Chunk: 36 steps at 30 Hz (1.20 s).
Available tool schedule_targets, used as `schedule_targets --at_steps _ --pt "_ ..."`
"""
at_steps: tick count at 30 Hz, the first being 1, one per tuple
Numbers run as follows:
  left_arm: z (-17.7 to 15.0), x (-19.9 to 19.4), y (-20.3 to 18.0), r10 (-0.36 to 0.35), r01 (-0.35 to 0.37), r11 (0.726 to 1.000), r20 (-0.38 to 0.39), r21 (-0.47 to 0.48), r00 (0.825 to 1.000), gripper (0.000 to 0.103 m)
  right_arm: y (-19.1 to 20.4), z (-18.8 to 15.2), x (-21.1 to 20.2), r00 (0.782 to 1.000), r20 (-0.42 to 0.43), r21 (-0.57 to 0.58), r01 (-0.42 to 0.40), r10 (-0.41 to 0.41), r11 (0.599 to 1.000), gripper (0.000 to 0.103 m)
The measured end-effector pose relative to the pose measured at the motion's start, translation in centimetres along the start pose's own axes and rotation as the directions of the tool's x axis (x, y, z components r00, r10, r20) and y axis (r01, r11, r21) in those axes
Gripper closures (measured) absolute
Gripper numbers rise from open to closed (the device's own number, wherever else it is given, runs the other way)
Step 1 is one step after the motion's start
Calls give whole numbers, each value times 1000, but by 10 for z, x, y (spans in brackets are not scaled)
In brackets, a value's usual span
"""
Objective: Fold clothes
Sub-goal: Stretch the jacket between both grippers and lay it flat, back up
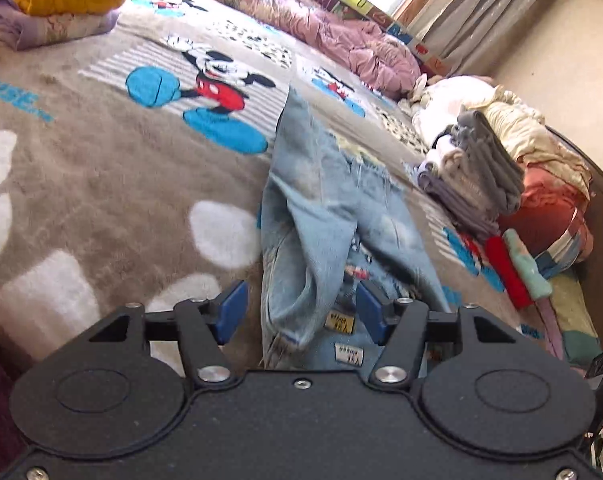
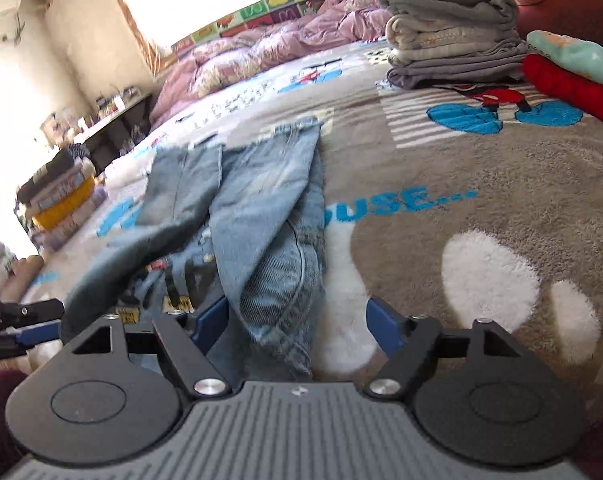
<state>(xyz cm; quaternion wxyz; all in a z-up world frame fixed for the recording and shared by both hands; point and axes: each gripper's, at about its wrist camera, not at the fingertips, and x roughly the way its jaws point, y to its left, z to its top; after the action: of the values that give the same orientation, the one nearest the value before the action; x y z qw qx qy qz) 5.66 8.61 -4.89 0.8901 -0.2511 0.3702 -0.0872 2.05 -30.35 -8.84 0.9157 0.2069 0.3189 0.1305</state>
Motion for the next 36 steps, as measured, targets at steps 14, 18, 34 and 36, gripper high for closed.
schedule_targets --at_steps 14,18,34,36 --pt "95 101 26 -84 82 996 -48 -46 995 41 -53 92 136 986 -110 185 -106 128 977 18" --pt "119 143 39 -113 108 992 -85 -63 990 41 -63 113 172 975 -111 204 -165 191 965 16" --pt "171 190 -4 -333 350 898 -108 269 937 96 -33 163 238 897 -202 63 -388 393 919 86" --pt "193 177 -14 -320 307 903 -7 300 947 96 -27 182 223 904 -99 47 -413 416 909 86"
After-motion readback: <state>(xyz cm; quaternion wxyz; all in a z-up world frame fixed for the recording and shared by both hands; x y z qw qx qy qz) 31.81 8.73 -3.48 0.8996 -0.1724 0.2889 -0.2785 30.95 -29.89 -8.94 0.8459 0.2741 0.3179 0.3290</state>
